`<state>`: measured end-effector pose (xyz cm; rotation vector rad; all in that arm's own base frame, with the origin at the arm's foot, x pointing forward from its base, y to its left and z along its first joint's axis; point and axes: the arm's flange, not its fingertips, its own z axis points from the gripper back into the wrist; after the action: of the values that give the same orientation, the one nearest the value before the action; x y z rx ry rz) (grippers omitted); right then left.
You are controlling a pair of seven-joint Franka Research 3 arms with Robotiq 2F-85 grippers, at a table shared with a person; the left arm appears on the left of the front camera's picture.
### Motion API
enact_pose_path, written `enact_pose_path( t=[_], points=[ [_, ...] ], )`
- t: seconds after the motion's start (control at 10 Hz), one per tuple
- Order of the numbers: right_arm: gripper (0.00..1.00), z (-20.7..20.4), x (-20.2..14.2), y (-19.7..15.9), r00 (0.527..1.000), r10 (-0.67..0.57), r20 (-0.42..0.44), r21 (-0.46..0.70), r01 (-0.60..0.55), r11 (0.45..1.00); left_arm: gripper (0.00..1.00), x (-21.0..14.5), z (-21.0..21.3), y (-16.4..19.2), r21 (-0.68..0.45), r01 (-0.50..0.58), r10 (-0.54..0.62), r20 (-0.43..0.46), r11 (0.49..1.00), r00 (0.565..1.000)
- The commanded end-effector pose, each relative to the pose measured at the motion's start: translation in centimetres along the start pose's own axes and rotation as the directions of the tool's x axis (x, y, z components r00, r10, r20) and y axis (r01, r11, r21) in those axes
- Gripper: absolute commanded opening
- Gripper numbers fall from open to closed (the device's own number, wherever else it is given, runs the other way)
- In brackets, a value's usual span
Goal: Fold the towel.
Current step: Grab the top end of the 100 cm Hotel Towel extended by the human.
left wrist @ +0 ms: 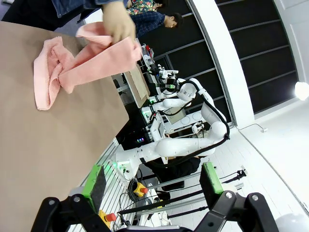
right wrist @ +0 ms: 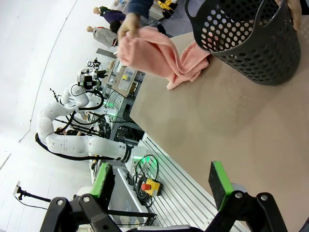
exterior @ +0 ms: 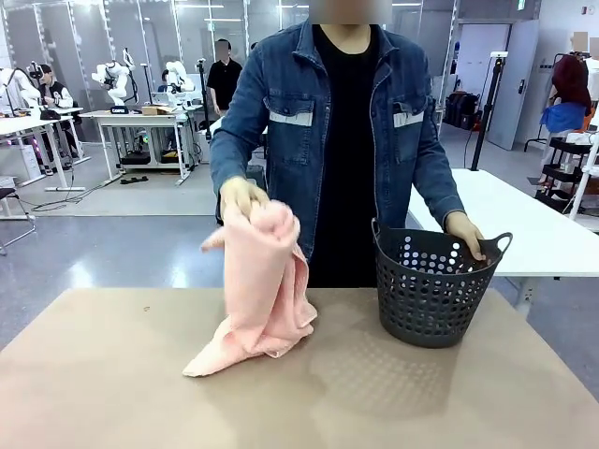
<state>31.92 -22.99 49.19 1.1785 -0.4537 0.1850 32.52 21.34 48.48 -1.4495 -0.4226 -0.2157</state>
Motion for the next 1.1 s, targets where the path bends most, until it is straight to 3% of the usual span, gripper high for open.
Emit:
enact_pose_path(
  t=[0.0,1.0],
  points=[
    [1.0,0.14,0.25,0.0,1.0,0.021,0.009,0.015,-0.021,1.0,1.0,0.15,0.2,-0.04,-0.021,0.024,-0.024,-0.001,1.0,1.0],
    [1.0,0.14,0.25,0.0,1.0,0.021,0.009,0.015,-0.021,1.0,1.0,0.15,0.2,-0.04,-0.021,0.024,-0.024,-0.001,1.0,1.0]
  ],
)
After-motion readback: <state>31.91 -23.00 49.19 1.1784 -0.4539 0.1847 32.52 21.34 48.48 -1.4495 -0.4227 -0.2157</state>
